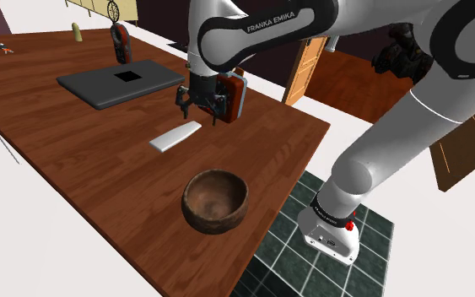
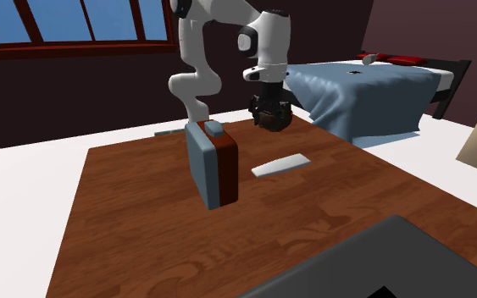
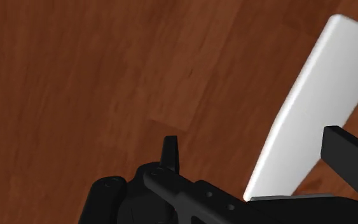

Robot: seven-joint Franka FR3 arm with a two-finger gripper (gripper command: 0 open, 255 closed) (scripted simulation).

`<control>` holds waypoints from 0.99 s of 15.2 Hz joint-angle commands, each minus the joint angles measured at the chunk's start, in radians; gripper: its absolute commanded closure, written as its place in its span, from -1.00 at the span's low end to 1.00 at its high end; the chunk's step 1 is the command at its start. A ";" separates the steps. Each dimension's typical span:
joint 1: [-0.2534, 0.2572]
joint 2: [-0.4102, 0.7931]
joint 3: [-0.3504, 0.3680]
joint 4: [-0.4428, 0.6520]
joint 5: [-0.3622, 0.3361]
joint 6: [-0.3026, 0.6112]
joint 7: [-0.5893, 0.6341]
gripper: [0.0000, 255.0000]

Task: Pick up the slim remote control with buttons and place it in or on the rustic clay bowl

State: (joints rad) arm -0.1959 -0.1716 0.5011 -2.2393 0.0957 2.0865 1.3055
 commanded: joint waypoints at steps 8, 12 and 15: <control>-0.001 0.383 0.005 0.243 -0.208 0.086 0.546 -1.00; 0.006 0.412 -0.003 0.221 -0.227 0.133 0.559 -1.00; 0.011 0.441 -0.010 0.205 -0.247 0.174 0.572 -1.00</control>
State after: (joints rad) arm -0.1868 0.2546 0.4949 -2.0317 -0.1419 2.2452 1.8724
